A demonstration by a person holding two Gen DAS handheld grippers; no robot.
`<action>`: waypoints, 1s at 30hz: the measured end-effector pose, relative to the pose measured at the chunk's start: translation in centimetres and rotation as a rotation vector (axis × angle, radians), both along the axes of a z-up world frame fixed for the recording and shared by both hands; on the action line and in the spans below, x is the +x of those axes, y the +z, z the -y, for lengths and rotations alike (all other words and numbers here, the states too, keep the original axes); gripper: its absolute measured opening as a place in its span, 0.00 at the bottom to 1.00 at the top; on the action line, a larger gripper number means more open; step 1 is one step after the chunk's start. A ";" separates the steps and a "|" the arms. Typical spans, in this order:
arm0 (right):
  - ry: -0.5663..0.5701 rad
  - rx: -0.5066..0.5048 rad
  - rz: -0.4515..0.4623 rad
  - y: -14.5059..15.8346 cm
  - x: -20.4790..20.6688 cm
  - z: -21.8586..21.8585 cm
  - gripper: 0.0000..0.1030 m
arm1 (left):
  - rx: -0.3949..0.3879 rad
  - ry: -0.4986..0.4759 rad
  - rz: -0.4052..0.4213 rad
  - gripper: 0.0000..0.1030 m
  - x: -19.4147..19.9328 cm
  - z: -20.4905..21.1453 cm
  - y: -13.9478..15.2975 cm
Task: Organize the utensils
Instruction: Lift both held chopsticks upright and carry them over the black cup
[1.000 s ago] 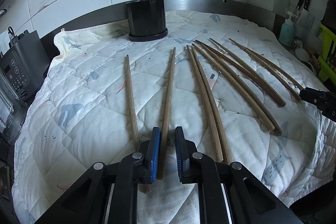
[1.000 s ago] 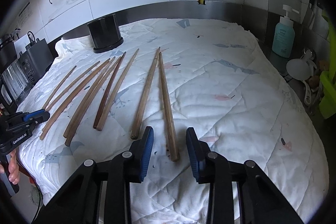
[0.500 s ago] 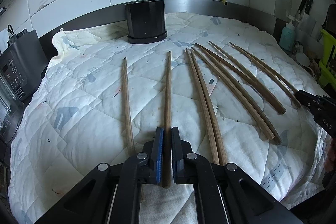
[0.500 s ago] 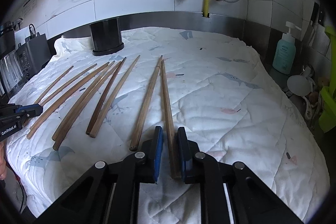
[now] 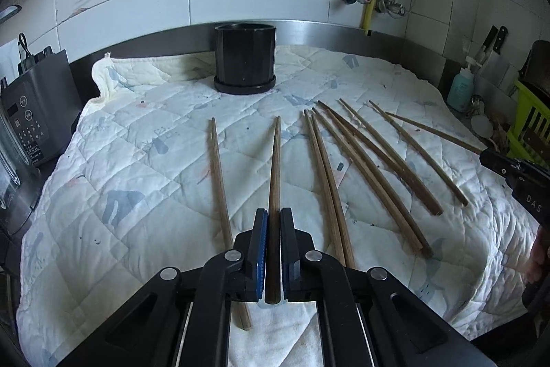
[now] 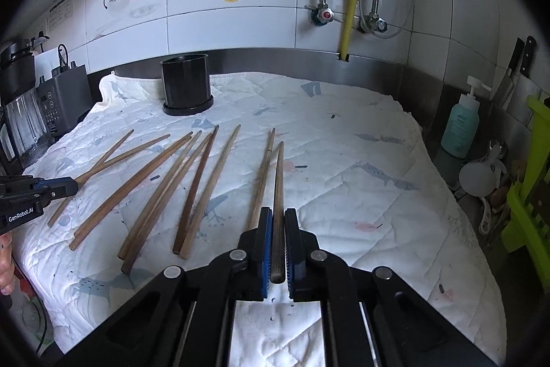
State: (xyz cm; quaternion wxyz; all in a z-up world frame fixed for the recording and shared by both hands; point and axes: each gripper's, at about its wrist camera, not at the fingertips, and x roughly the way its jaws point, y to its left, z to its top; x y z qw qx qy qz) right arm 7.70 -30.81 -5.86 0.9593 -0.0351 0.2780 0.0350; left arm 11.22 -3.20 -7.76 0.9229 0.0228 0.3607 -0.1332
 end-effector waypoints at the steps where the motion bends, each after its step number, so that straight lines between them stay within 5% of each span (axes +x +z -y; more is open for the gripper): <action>1: 0.003 -0.003 0.005 0.3 0.0 -0.1 0.09 | -0.003 0.001 0.012 0.06 0.0 -0.1 0.6; 30: 0.168 -0.091 0.037 8.1 4.3 -1.1 0.09 | 0.007 0.011 0.169 0.06 5.8 -1.2 11.6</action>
